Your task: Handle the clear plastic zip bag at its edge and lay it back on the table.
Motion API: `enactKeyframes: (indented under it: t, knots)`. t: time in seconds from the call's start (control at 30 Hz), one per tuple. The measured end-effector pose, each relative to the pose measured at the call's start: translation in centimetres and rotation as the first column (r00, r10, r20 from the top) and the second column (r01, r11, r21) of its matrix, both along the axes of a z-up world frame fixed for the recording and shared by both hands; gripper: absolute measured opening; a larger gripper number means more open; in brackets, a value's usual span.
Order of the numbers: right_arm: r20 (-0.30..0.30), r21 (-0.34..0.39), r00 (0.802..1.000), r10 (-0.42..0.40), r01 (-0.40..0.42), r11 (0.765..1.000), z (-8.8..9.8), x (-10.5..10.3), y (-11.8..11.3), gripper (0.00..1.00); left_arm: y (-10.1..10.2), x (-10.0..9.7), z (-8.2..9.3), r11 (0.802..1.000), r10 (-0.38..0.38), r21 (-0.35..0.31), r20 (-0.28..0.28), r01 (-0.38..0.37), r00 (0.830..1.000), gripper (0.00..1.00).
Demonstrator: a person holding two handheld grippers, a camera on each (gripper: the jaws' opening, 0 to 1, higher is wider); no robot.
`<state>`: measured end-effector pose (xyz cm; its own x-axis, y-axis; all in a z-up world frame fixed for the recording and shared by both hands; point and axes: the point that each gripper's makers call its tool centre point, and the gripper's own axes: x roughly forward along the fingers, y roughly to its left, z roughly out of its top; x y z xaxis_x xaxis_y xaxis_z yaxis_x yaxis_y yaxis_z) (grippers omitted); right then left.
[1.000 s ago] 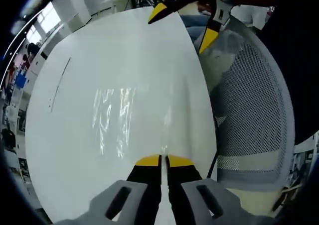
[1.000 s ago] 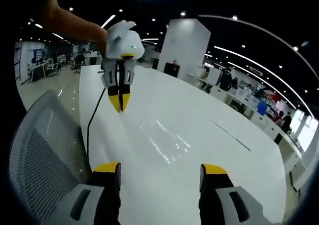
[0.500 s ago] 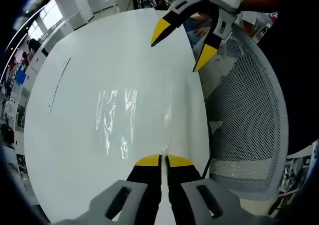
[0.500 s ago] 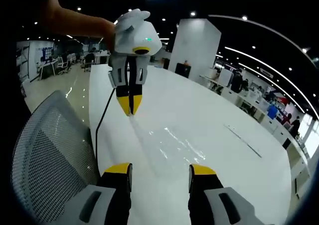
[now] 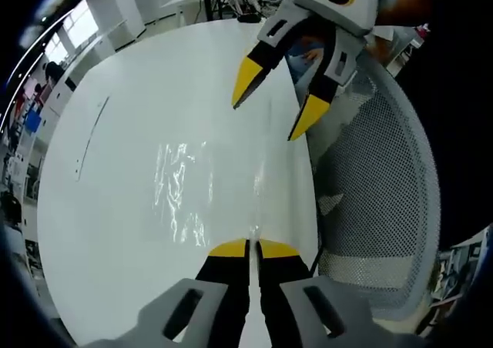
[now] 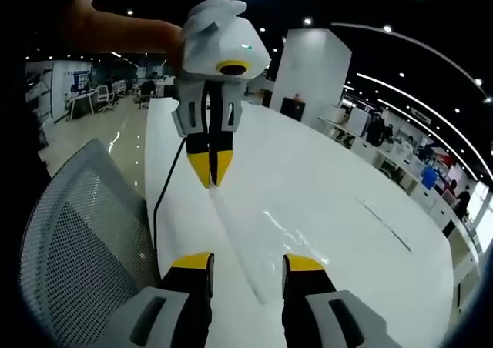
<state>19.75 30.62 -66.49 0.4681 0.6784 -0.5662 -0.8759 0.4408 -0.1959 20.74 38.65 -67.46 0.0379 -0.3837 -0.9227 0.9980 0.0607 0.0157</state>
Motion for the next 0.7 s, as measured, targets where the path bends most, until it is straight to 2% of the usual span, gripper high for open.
enactKeyframes:
  t: [0.33, 0.7]
  knots:
    - [-0.011, 0.006, 0.999, 0.038, -0.038, 0.999, 0.4, -0.7, 1.1, 0.20, -1.6, -1.0, 0.4, 1.000, -0.005, -0.018, -0.010, 0.005, 1.000, 0.00]
    - [0.012, -0.036, 0.994, 0.104, -0.104, 0.994, -0.1, -1.3, 2.1, 0.12, -2.7, -1.8, 0.4, 0.999, -0.001, -0.037, -0.041, -0.001, 0.999, 0.00]
